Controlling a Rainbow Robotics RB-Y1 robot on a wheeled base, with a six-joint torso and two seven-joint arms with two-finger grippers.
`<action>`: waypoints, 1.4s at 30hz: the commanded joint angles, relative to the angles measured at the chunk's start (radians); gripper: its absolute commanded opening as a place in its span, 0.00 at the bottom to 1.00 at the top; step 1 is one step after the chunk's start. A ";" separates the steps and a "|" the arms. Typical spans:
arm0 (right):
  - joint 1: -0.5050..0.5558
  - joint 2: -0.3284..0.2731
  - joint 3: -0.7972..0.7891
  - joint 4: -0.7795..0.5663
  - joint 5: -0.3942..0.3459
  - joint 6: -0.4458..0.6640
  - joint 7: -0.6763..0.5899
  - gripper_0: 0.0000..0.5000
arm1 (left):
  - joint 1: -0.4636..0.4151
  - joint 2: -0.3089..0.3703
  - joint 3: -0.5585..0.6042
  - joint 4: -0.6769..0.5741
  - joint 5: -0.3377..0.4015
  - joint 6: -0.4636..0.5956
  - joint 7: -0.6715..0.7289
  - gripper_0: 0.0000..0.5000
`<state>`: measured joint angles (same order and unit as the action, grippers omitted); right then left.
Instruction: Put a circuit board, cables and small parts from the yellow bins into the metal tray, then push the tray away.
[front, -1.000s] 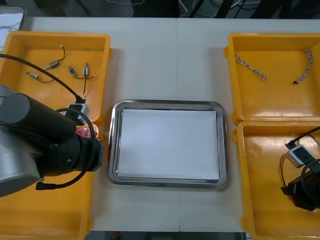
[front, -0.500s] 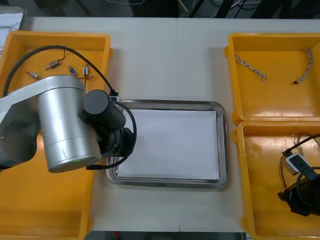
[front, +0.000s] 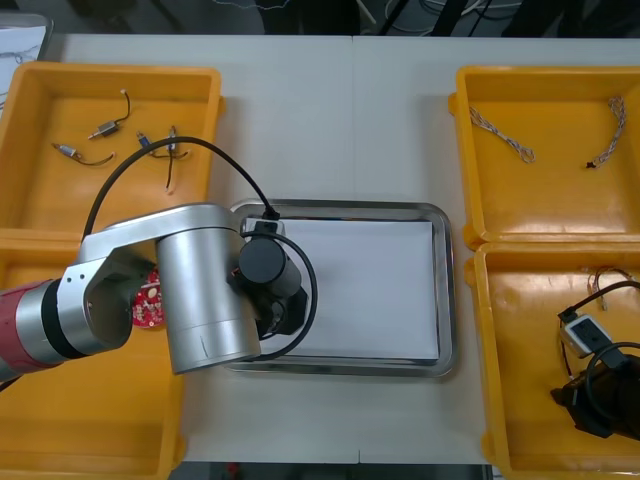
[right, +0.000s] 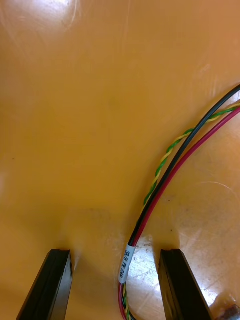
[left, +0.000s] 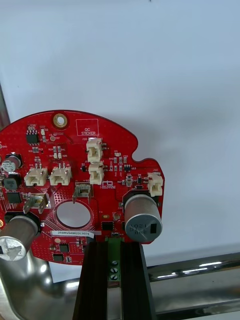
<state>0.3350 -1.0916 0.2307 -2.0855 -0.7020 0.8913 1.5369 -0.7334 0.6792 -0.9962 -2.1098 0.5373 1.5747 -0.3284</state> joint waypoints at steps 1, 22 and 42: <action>-0.013 -0.031 0.038 0.004 0.026 -0.014 -0.001 1.00 | -0.034 -0.036 -0.044 -0.004 -0.014 -0.012 0.120 0.00; -0.010 -0.031 0.091 0.033 0.110 -0.075 -0.015 1.00 | -0.024 -0.046 -0.075 0.002 -0.040 -0.033 0.200 0.98; -0.005 -0.031 0.061 0.035 0.091 -0.075 -0.015 0.00 | -0.024 0.000 0.116 -0.061 0.032 0.065 0.216 1.00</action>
<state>0.3277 -1.1118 0.2804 -2.0850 -0.6052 0.8156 1.5364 -0.7334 0.6605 -0.9650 -2.1161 0.5374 1.6022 -0.1601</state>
